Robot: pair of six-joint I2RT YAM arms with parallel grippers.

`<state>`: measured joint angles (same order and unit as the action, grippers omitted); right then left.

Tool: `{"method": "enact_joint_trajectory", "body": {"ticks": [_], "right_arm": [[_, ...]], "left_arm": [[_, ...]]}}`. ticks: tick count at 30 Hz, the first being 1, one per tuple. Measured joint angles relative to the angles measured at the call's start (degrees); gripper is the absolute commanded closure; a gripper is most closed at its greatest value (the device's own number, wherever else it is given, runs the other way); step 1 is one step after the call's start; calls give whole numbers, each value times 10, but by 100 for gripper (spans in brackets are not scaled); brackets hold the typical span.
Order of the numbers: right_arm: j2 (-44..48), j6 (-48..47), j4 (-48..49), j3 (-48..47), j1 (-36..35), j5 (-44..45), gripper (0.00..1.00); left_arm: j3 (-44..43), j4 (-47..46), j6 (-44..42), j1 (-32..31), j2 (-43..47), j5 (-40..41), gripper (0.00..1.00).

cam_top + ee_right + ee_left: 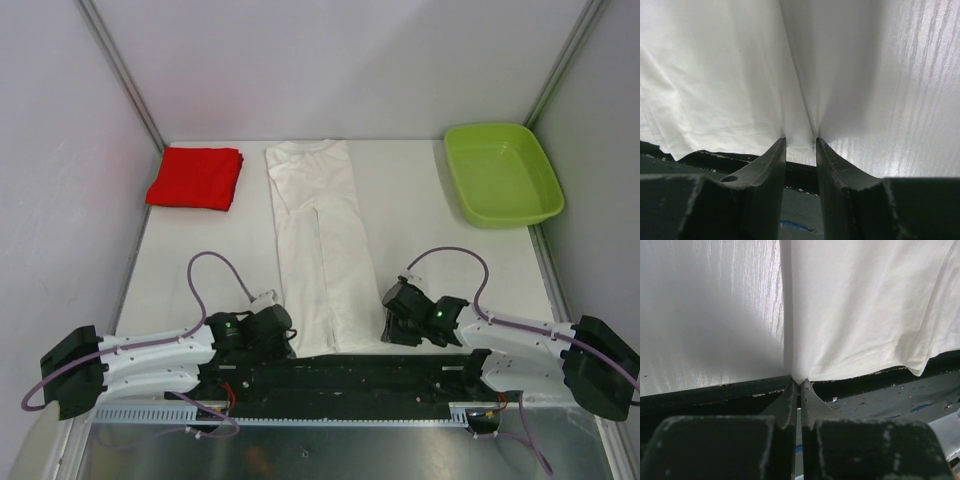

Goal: Fold and stack the t-shirts
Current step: Grab the bottom of the folded rectangular tshirt with both arms

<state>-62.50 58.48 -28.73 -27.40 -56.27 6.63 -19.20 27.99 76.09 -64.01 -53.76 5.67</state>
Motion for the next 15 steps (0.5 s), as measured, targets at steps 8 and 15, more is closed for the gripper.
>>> {"method": "enact_joint_trajectory", "body": {"ticks": [8, 15], "right_arm": [[-9, 8, 3, -1, -20, 5, 92], [-8, 18, 2, -1, -26, 6, 100]], "left_arm": [[0, 0, 0, 0, 6, -2, 100], [0, 0, -2, 0, 28, -9, 100]]}}
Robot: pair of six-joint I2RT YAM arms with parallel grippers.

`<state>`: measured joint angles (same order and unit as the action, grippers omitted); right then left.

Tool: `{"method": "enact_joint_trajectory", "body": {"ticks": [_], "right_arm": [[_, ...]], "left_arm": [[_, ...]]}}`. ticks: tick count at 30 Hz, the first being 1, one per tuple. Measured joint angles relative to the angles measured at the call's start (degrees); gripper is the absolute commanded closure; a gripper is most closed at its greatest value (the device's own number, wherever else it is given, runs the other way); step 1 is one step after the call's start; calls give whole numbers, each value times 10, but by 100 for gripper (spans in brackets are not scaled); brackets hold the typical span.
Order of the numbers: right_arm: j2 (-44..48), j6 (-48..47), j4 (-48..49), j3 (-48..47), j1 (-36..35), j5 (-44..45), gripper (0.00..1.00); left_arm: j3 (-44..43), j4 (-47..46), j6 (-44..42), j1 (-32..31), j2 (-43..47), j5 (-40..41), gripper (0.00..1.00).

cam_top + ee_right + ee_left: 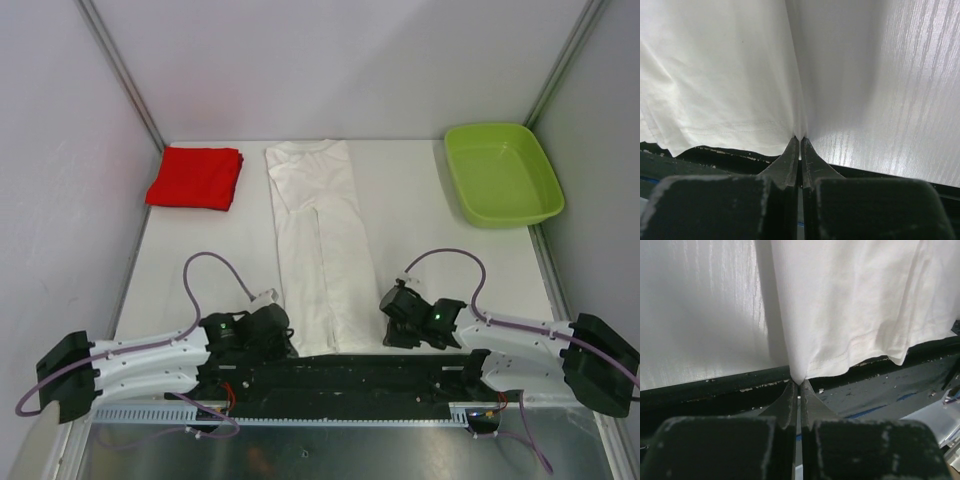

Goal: Fold and stack the t-shirts
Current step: Grab the bottom of the folded rectangular tshirt with both arms

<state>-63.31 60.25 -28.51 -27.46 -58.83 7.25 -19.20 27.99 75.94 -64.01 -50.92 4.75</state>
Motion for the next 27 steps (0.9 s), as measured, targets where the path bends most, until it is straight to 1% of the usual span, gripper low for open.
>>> {"method": "enact_joint_trajectory", "body": {"ticks": [7, 14, 17, 20, 23, 27], "right_arm": [[41, 17, -18, 0, -23, 0, 100], [84, 27, -61, -12, -40, 13, 100], [71, 18, -79, -47, -39, 25, 100], [42, -3, -78, -94, -28, 37, 100], [16, -26, -68, -133, -1, 46, 100], [-28, -58, -43, -174, 35, 60, 100]], "left_arm": [[0, 7, -10, 0, 30, -16, 100], [-11, 45, -16, 0, 76, -23, 100], [-42, 58, -24, 0, 73, -14, 100], [-81, 59, -30, 2, 52, 6, 100], [-110, 60, -36, 12, 31, 28, 100], [-148, 61, -49, 41, -6, 61, 100]]}}
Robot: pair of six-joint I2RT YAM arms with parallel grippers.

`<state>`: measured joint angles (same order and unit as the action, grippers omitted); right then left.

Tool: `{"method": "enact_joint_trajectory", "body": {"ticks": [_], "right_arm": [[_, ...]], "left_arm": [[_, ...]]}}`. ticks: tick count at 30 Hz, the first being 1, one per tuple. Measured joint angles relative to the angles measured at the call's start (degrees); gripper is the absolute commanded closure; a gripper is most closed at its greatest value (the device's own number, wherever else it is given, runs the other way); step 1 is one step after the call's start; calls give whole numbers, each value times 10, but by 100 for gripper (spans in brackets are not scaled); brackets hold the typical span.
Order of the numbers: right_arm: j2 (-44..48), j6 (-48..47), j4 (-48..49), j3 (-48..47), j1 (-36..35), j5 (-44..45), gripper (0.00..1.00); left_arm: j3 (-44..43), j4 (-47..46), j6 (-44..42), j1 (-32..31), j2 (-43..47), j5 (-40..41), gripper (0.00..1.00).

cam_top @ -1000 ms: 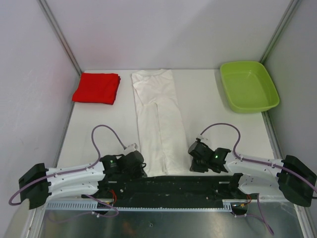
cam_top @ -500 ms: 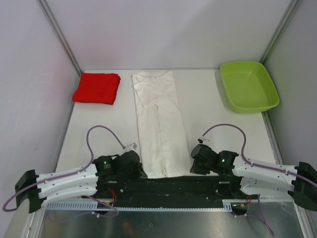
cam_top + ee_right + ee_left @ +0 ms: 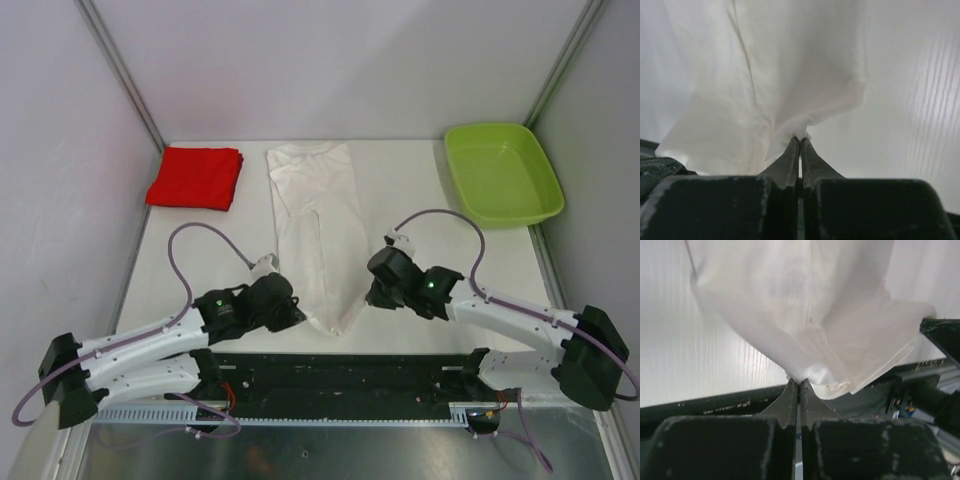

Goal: Fold and stack the t-shirts
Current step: Grab the bottom of the folded rectangular tshirt with both arms, then fold the folded rectangular tshirt in 1/3 of the way

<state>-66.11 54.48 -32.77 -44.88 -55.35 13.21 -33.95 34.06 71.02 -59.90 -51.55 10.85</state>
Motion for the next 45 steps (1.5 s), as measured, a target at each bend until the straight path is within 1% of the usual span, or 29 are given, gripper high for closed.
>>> {"method": "enact_joint_trajectory", "body": {"ticks": [7, 11, 19, 28, 34, 40, 45], "right_arm": [[-110, -47, 70, -69, 35, 15, 100], [-166, -70, 106, -109, 56, 21, 100], [-262, -106, 172, -185, 116, 28, 100], [-385, -122, 216, -263, 187, 5, 100], [-433, -130, 220, -297, 214, -9, 100], [-452, -133, 220, -334, 227, -18, 100], [-470, -138, 220, -372, 232, -21, 100]], "left_arm": [[-66, -2, -33, 57, -76, 54, 100], [-95, -15, -56, 90, -124, 70, 100], [-180, -50, -117, 169, -244, 89, 100], [-275, -76, -170, 237, -374, 96, 100], [-304, -92, -190, 269, -434, 95, 100], [-310, -91, -202, 296, -457, 94, 100], [-334, -93, -218, 315, -471, 91, 100]]}}
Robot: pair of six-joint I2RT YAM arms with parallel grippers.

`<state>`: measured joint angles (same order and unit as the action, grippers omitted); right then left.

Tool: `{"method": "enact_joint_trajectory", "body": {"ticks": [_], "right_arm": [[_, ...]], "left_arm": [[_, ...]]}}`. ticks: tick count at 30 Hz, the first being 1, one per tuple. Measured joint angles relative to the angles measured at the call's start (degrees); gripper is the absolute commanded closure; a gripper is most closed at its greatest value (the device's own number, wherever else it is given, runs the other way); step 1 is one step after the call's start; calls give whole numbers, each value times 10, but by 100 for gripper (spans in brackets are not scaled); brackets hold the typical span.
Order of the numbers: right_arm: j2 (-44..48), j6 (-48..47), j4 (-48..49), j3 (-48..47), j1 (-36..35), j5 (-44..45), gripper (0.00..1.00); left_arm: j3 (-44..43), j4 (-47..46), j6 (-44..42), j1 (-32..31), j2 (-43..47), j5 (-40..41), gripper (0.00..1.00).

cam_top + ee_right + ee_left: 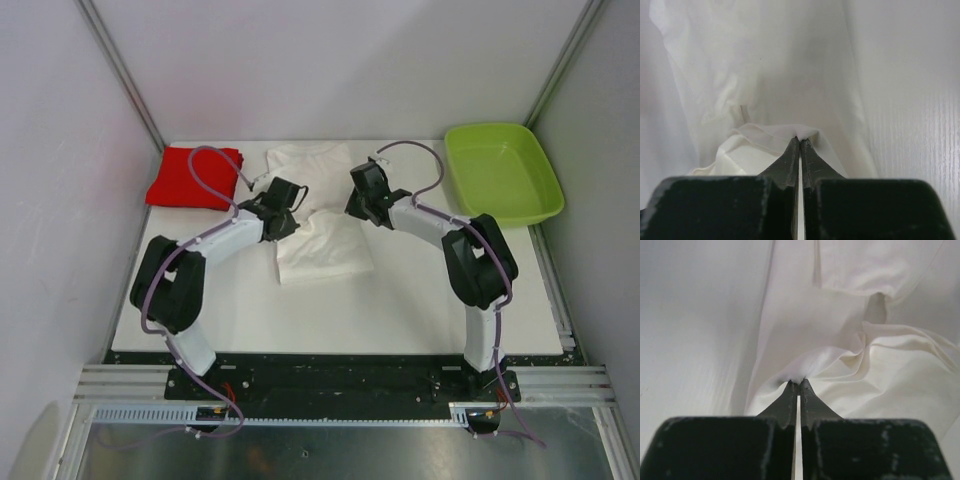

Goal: Fold and stack the t-shirts
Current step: Fold the folded rectangular tshirt in 1/3 of the way

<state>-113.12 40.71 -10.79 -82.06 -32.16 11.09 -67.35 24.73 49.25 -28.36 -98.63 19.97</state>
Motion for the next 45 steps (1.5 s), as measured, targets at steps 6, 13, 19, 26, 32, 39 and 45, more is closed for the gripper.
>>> {"method": "enact_joint_trajectory", "body": {"ticks": [6, 13, 19, 26, 32, 39, 45], "right_arm": [[-11, -3, -5, -16, 11, 0, 100], [-11, -4, -14, -19, 21, 0, 100], [-17, -5, -14, -20, 25, -2, 100], [-31, -8, -14, -23, 31, -10, 100], [-41, -14, -23, -38, 37, -16, 67], [-45, -35, -44, -76, 40, -16, 51], [-45, -57, -57, -88, 36, -28, 86]], "left_arm": [[-25, -3, -17, 16, -16, -10, 100], [-37, -9, -33, 26, -37, -23, 100], [-45, -15, -45, 38, -57, -37, 100], [-59, -18, -57, 49, -64, -48, 100], [-70, -27, -76, 58, -79, -70, 62], [-70, -32, -116, 78, -68, -79, 42], [-62, -40, -137, 82, -26, -113, 79]]}}
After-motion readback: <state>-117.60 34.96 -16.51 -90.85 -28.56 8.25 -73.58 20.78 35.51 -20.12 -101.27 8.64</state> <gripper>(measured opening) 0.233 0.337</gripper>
